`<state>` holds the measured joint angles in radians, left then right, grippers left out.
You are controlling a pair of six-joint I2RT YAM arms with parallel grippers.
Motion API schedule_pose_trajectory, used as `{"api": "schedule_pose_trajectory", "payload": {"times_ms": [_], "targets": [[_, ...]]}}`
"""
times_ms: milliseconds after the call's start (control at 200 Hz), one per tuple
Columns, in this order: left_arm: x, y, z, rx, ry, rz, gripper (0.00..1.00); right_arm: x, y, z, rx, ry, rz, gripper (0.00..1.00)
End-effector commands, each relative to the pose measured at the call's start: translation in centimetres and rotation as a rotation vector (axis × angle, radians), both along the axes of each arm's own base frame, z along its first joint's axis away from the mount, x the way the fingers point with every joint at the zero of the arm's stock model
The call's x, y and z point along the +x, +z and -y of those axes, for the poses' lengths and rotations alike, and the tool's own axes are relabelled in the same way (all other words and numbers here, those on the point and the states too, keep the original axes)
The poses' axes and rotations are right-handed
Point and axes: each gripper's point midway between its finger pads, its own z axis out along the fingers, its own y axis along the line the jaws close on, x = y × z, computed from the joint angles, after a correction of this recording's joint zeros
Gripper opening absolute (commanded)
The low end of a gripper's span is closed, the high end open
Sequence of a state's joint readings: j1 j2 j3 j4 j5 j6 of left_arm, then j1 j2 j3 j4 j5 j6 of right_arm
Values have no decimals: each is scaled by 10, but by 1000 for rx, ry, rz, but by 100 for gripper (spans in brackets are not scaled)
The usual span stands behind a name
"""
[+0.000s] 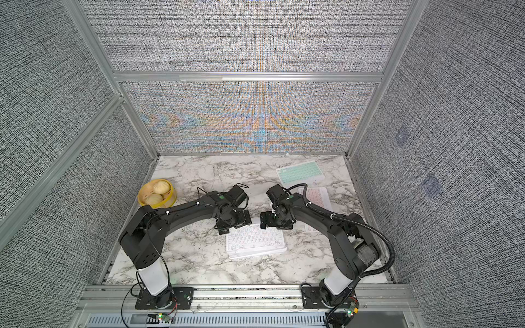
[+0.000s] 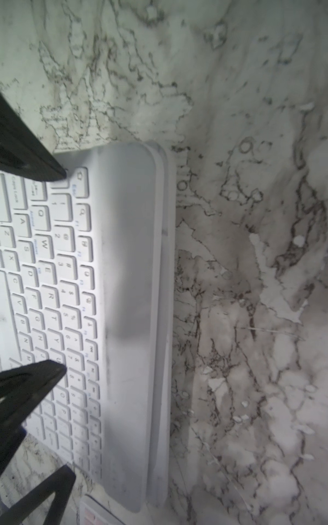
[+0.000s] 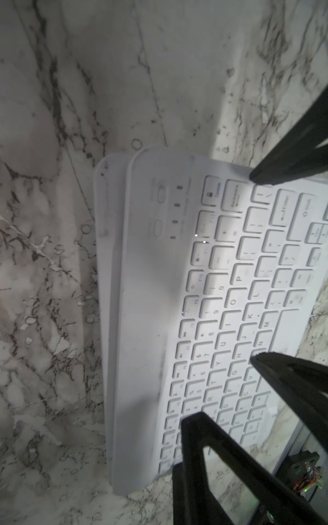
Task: Stack the numeric keypads
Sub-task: Adjust the numeric keypad.
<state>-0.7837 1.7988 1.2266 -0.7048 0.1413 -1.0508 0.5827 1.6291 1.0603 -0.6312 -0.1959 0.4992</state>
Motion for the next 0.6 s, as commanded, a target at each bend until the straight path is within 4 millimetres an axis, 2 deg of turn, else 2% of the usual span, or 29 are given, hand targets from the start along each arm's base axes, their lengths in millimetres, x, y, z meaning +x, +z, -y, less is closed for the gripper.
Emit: {"api": "schedule_pose_trajectory", "payload": {"times_ms": [0,190,395,495,595], "targets": [[-1,1,1,-3,-8,-7,99,2,0,-2,-6,4,-4,93],[1,7,-6,26,3,15,99,4,1,4,-40,-2,7,93],[4,20,-16,44,8,54,99,4,11,22,-103,-52,49,93],[12,26,-18,38,1,84,99,9,17,34,-132,-110,84,94],[30,37,-18,15,-13,136,99,20,27,47,-152,-190,130,95]]}}
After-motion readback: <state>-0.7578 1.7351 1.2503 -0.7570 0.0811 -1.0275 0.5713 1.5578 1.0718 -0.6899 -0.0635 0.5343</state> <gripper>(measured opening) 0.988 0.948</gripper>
